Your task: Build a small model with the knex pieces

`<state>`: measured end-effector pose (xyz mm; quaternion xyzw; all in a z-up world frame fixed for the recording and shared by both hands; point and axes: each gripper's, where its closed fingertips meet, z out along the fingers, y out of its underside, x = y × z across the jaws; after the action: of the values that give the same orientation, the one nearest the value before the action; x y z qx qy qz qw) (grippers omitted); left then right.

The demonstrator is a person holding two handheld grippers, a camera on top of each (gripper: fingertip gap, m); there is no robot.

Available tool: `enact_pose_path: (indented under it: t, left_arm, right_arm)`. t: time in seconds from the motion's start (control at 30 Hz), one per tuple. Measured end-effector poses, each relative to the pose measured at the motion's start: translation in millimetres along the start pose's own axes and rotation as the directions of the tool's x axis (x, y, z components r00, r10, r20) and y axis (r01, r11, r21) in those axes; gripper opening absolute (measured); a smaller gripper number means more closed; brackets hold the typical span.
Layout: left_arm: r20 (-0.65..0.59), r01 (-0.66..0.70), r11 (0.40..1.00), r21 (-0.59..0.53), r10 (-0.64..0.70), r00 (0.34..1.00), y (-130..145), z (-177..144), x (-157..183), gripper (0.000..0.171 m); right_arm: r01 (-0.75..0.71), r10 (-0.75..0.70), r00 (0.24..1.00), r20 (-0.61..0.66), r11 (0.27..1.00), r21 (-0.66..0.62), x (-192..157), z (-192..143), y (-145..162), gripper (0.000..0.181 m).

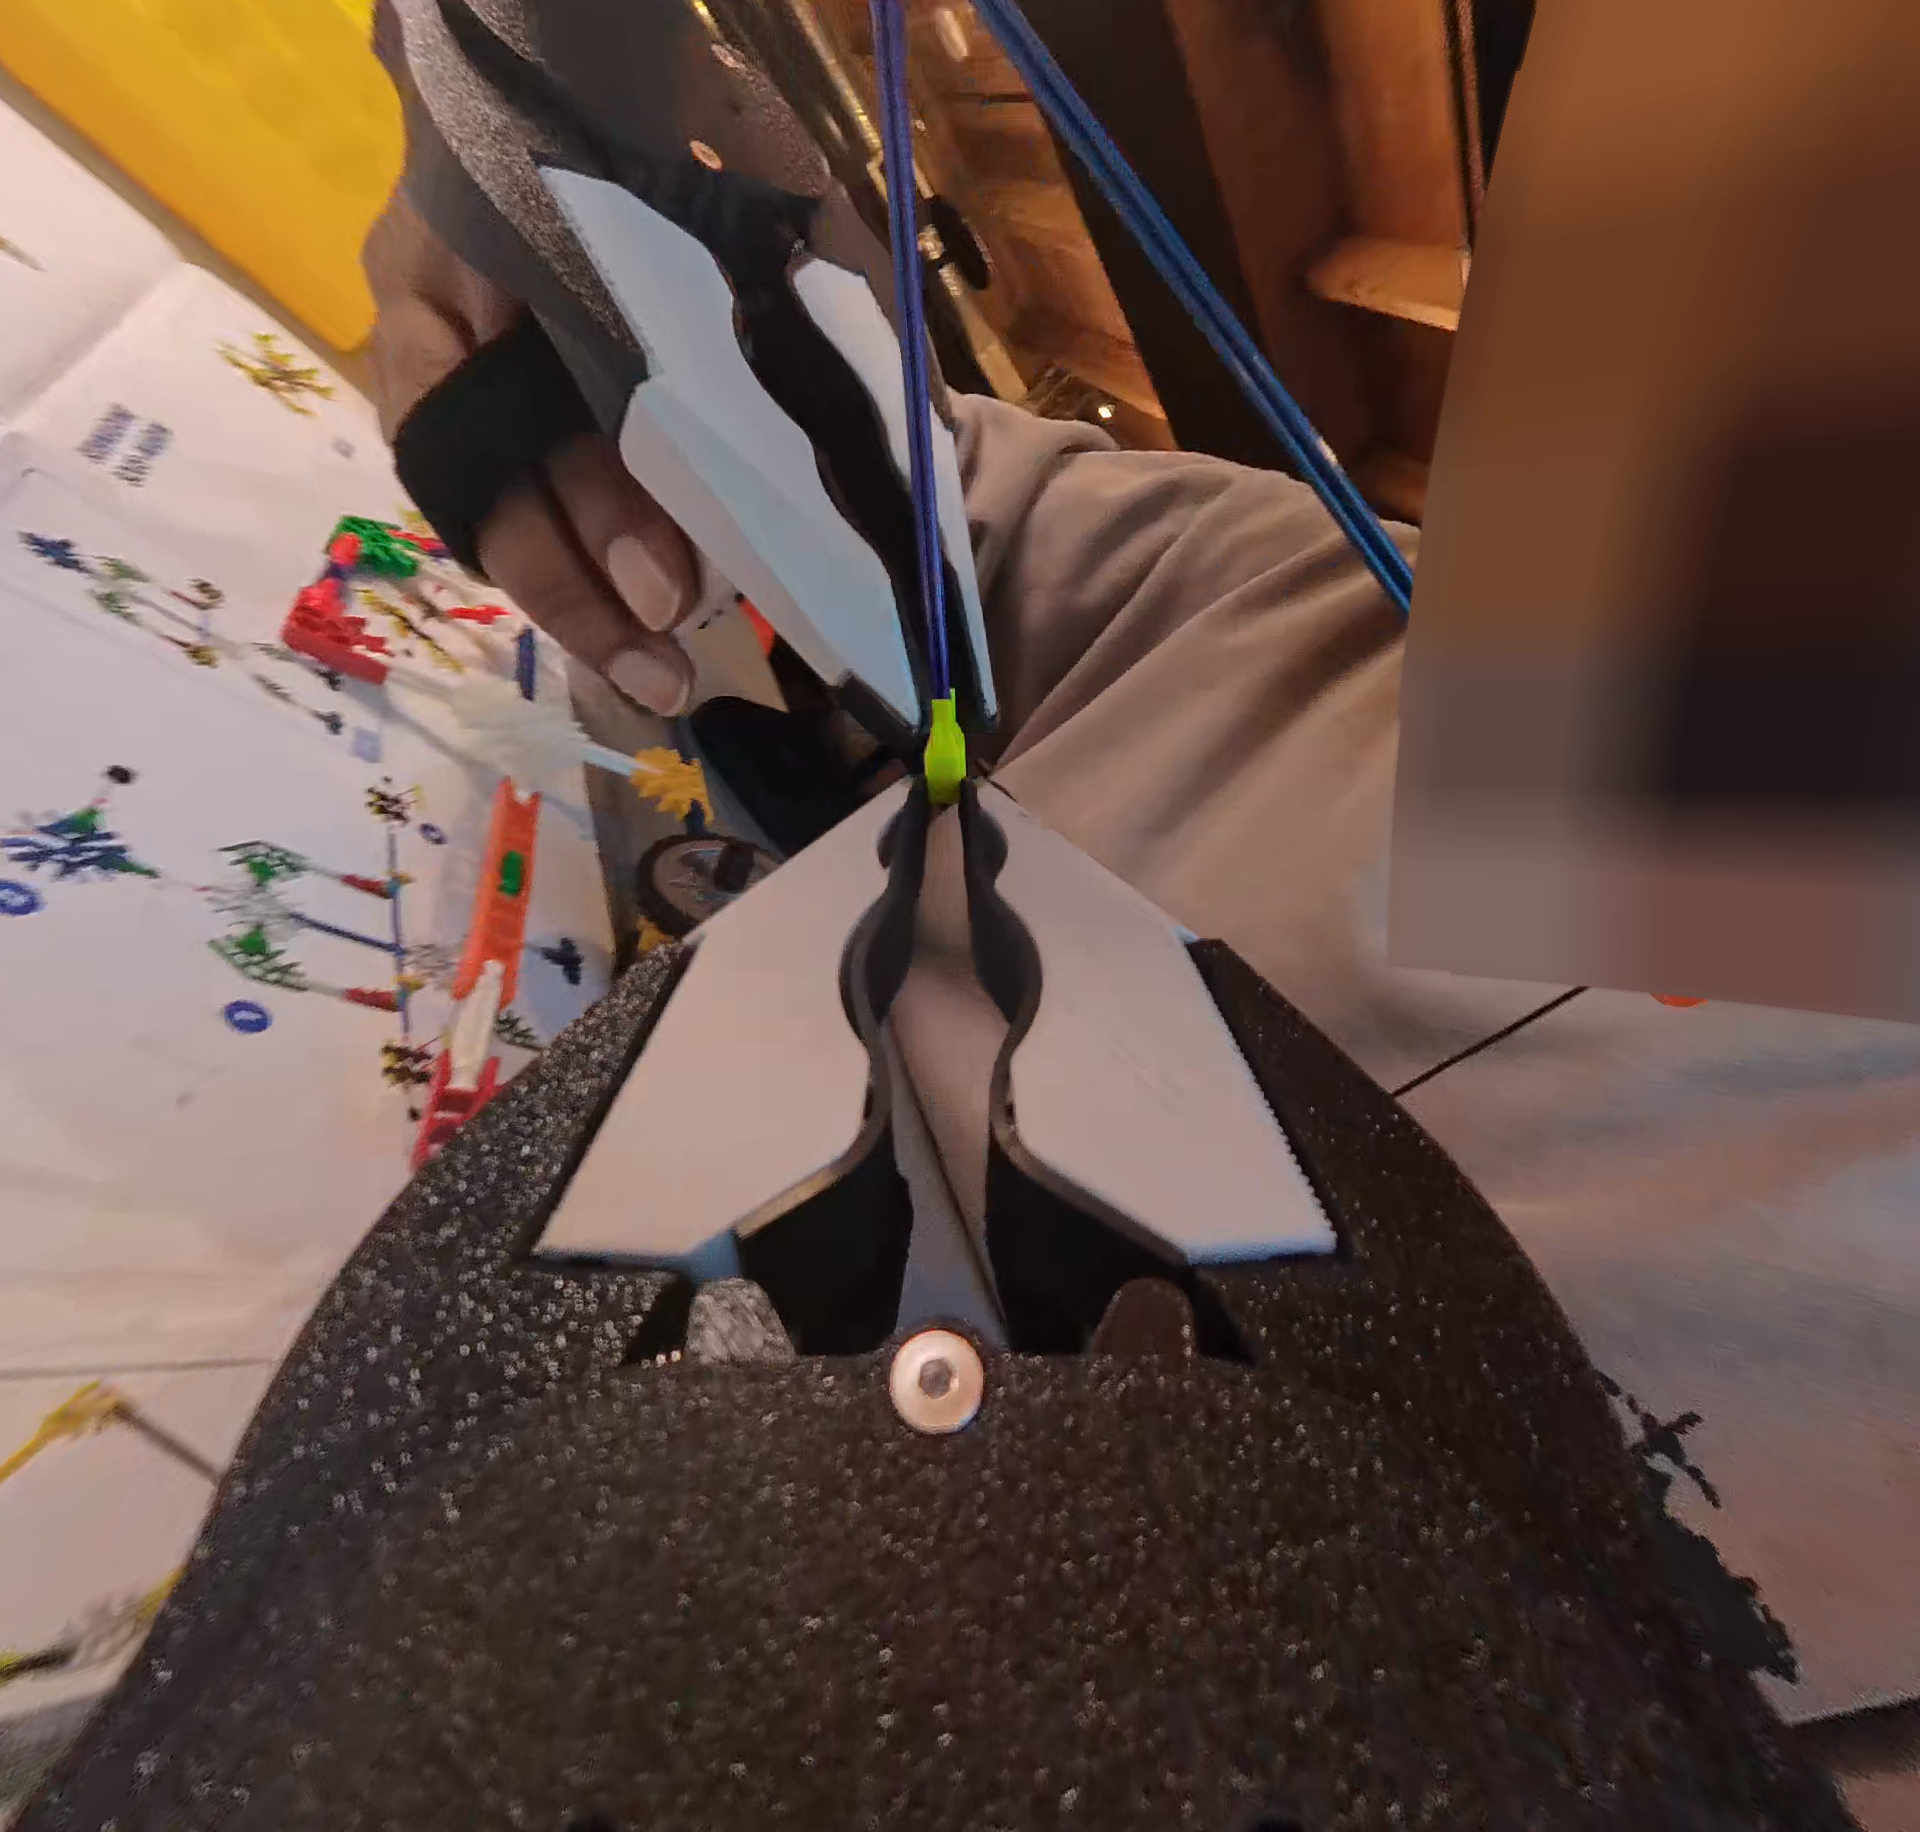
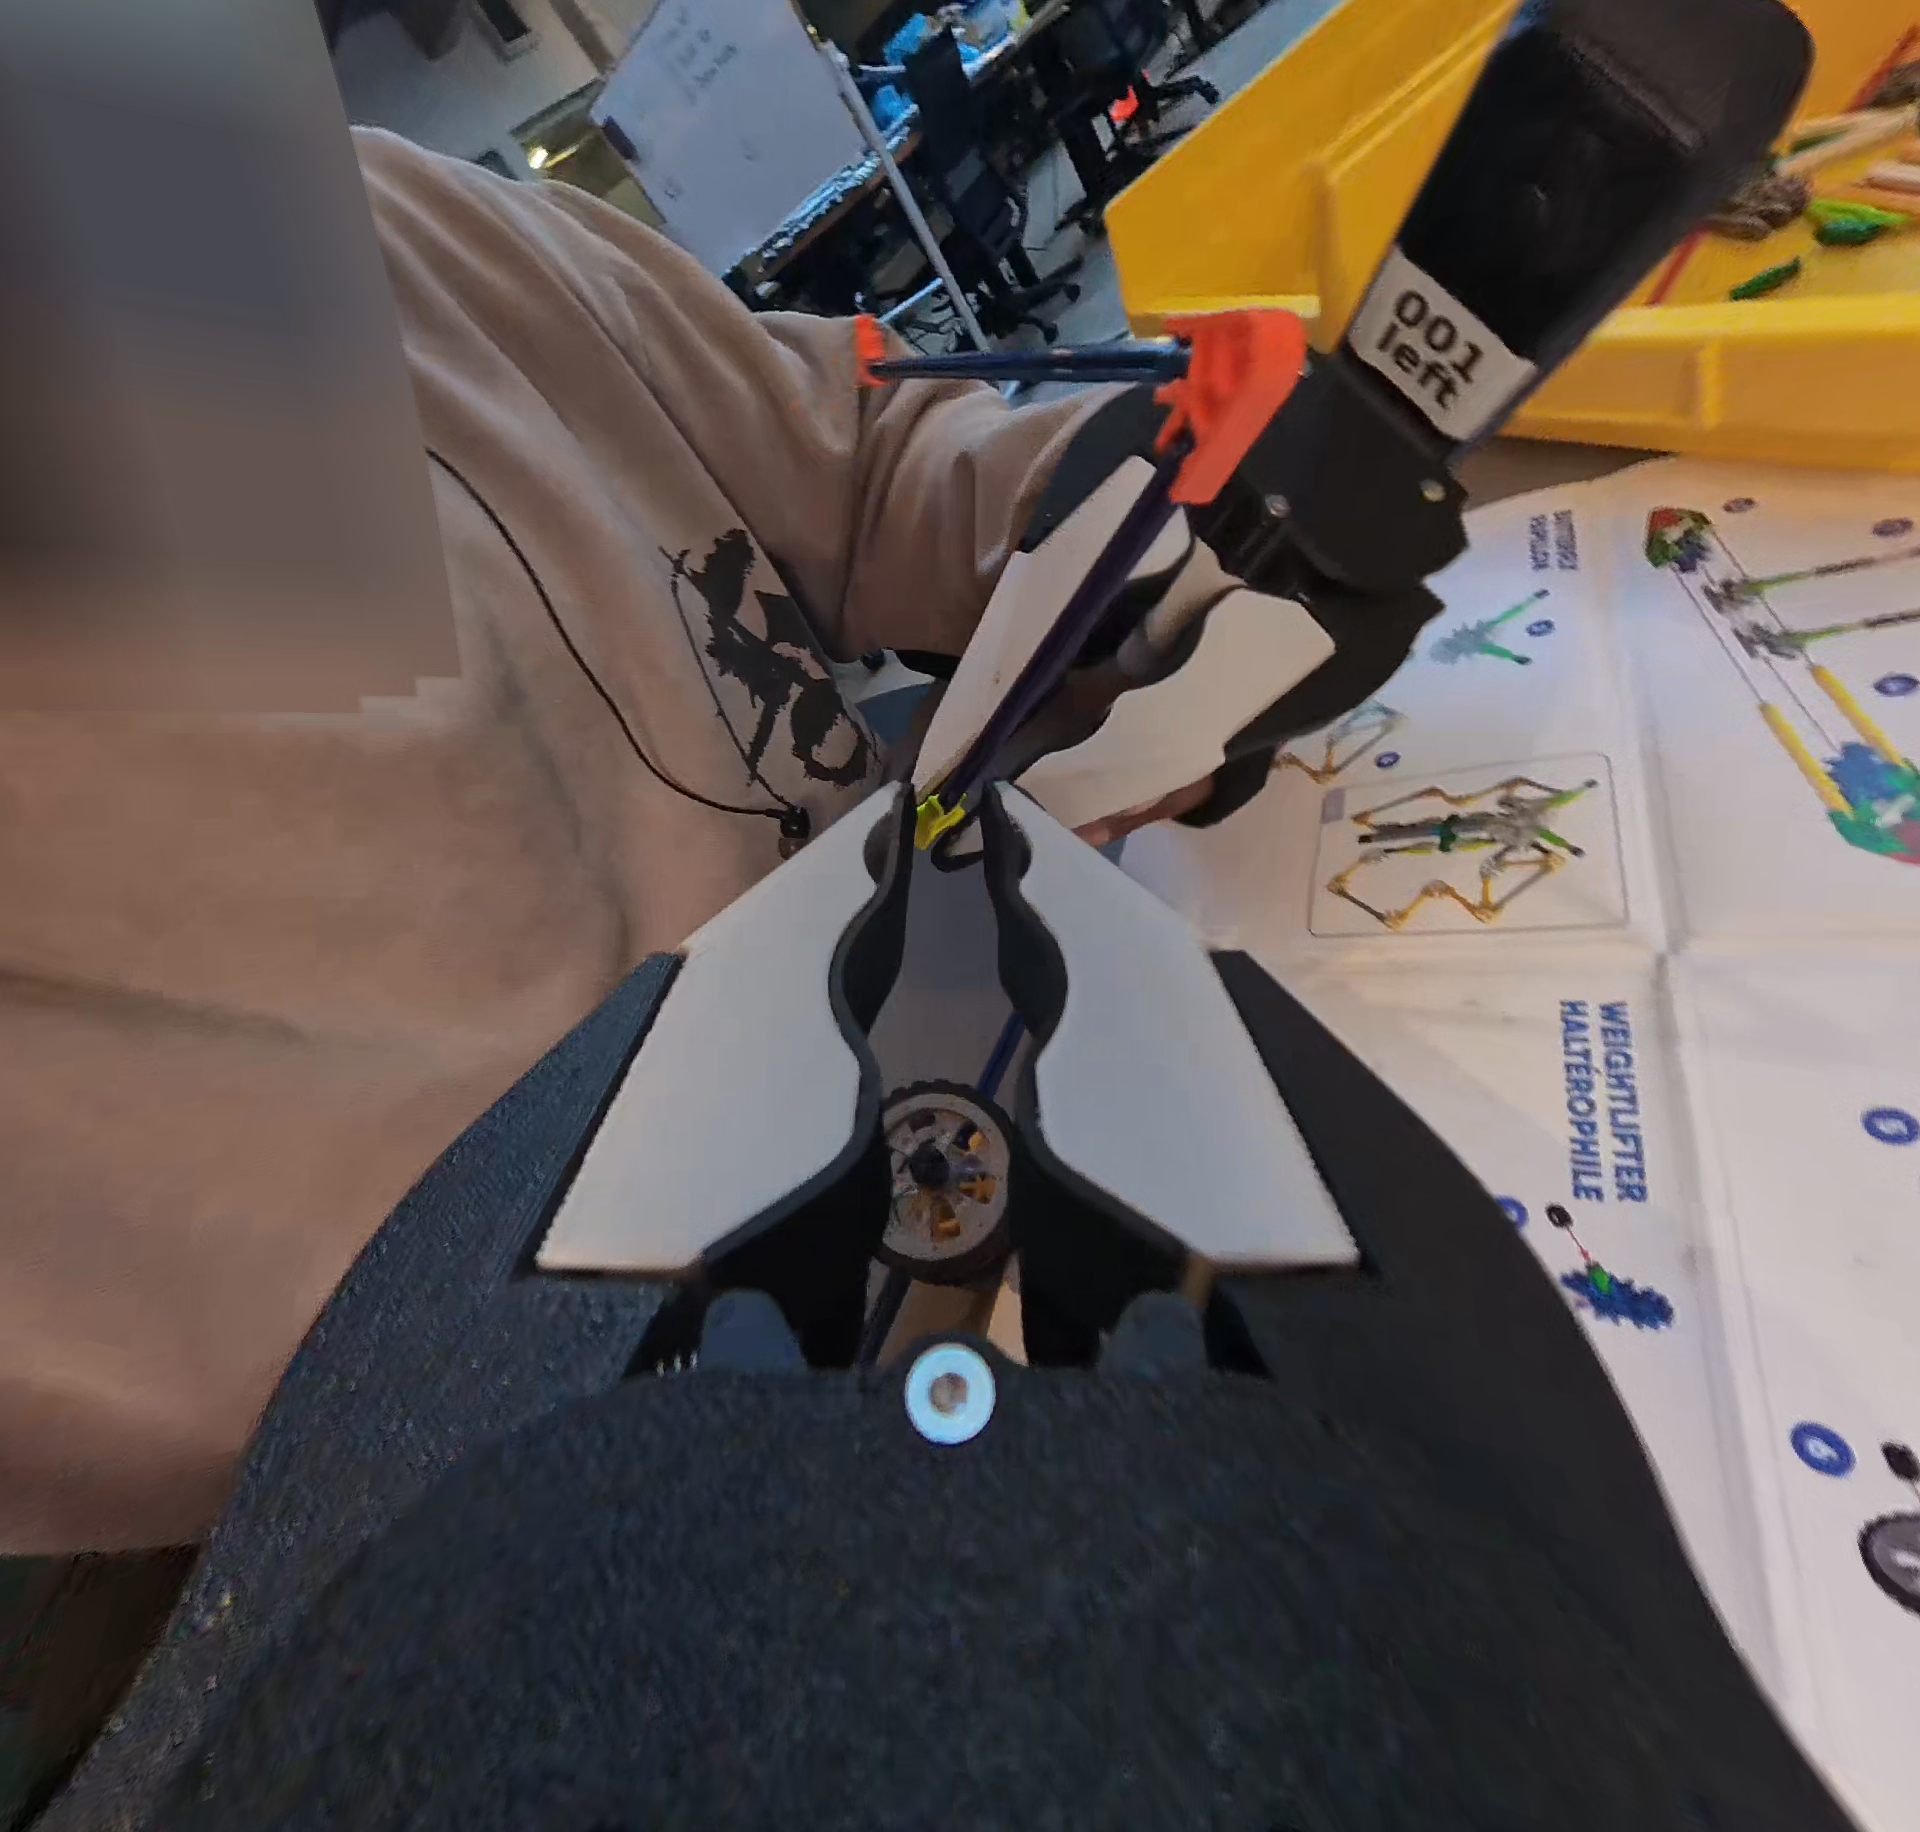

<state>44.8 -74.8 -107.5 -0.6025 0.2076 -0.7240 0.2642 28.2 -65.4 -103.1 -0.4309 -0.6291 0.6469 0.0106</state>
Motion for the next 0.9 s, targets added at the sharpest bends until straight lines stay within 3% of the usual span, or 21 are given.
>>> enact_pose_path:
  t: [0.2,0.33,0.9]
  left_arm:
    - [-0.222,0.072,0.997,0.034,-0.062,0.973,-6,8,30,0.003]
    - [-0.301,0.107,0.994,0.031,-0.093,0.949,-6,12,40,0.003]
    - [-0.374,0.162,0.986,0.039,-0.136,0.917,-10,9,51,0.003]
  right_arm:
    - [0.102,-0.105,0.984,0.146,0.994,0.029,-29,3,-13,0.006]
    - [0.137,-0.135,0.973,0.186,0.991,0.003,-40,4,-15,0.005]
    - [0.195,-0.198,0.969,0.145,0.980,0.037,-44,7,-26,0.005]
